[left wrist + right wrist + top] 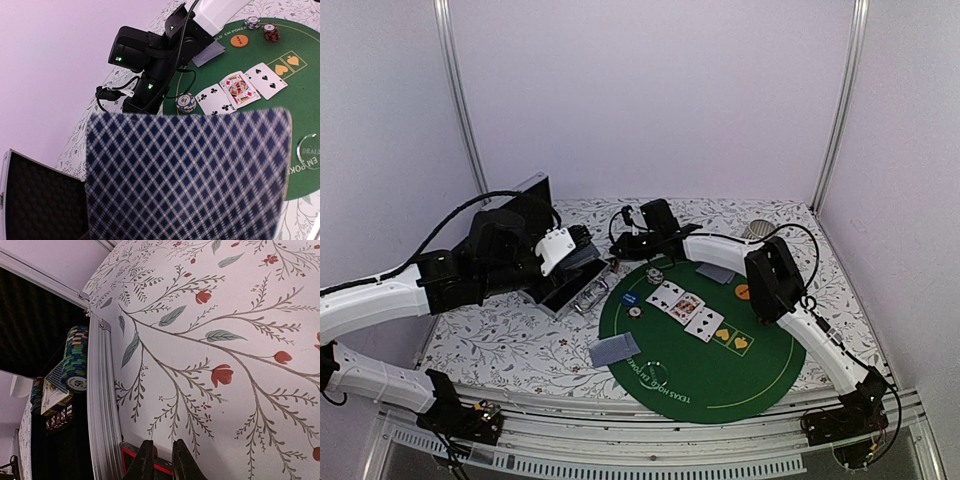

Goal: Distribute texas hold em gaming equipment
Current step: Move the all-in button to the center of the board.

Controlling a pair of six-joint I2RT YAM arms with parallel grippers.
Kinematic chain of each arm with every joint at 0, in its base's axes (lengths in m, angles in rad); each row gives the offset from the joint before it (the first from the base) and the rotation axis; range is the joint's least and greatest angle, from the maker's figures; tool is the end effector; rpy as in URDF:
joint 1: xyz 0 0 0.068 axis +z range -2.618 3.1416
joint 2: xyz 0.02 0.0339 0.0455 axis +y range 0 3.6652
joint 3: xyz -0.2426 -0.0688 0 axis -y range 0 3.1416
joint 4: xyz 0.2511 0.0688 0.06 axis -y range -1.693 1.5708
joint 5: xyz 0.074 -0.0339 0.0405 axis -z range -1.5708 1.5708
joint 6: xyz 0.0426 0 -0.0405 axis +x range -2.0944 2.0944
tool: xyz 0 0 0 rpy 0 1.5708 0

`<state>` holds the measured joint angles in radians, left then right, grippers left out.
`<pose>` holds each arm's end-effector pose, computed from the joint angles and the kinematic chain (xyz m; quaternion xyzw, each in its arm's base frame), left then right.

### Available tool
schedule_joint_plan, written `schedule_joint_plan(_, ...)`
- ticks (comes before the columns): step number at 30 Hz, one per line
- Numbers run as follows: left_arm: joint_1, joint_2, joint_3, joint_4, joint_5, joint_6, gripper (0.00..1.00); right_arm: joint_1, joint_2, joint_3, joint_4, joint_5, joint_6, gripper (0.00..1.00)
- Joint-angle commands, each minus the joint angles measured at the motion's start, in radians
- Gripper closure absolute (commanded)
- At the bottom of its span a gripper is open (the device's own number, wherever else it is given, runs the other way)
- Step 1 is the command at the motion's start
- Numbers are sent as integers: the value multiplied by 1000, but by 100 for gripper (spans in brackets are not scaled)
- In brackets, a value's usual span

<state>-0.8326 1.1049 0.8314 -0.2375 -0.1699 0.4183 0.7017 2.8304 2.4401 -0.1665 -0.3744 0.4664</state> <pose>0.1871 -0.1950 0.2635 0.4686 0.7221 -0.0319 0.5079 0.4501 0.4008 0.0877 -0.1906 0.8424 0.3988 0.3083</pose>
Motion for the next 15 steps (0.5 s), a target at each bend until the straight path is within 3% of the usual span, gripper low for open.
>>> schedule_joint_plan(1,14,-18,18,27,-1,0,58,-2,-19,19,-198,55,-84,83)
schedule_joint_plan(10,17,-13,19,25,-4,3,58,3,-49,5,-379,61,-230,84)
schedule_joint_plan(15,18,-14,18,26,-2,2,58,-3,-132,-72,-397,136,-287,85)
